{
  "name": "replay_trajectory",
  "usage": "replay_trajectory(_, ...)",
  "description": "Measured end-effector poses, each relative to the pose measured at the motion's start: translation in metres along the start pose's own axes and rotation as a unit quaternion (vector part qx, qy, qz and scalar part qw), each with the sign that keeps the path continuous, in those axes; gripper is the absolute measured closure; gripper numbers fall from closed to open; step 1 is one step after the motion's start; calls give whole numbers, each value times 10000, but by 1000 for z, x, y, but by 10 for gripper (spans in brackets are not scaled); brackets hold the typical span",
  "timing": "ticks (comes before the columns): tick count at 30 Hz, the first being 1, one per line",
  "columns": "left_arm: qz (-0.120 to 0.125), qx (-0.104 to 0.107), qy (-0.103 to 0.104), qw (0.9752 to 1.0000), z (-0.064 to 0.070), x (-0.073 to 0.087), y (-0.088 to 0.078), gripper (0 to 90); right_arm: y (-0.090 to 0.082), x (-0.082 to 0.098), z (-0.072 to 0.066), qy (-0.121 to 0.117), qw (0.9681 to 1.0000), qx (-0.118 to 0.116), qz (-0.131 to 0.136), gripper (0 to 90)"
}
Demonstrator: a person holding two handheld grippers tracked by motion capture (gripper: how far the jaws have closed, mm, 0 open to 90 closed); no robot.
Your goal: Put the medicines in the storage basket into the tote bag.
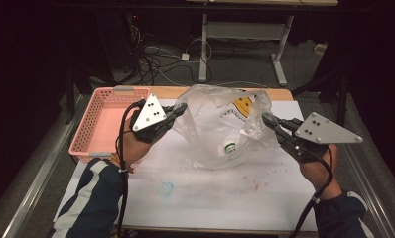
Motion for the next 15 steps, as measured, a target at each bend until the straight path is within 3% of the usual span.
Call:
replay_trajectory(3,30,14,-7,10000,1,4,17,861,20,14,13,137,9996,107,-200,900)
replay_trajectory(8,8,-60,23,10000,-4,6,32,860,33,24,30,344,9985,235,-343,900)
replay_trajectory(10,45,-26,-126,9999,-10,5,37,860,40,28,45,529,9973,312,-395,900)
replay_trajectory(14,-13,-36,-308,9995,-23,3,53,859,51,32,58,722,9953,310,-566,900)
replay_trajectory(15,-32,-58,-342,9994,-26,3,57,859,59,35,69,905,9932,349,-644,900)
Point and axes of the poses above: each handheld gripper's, and its own axes: y roughly forward along the jaws, x roughly out of its underside, z roughly to its right, the point moved 8 cm from there along y, roughly forward along the jaws, and after that the axes turned 2 degrees about y, right-handed, at the moved point
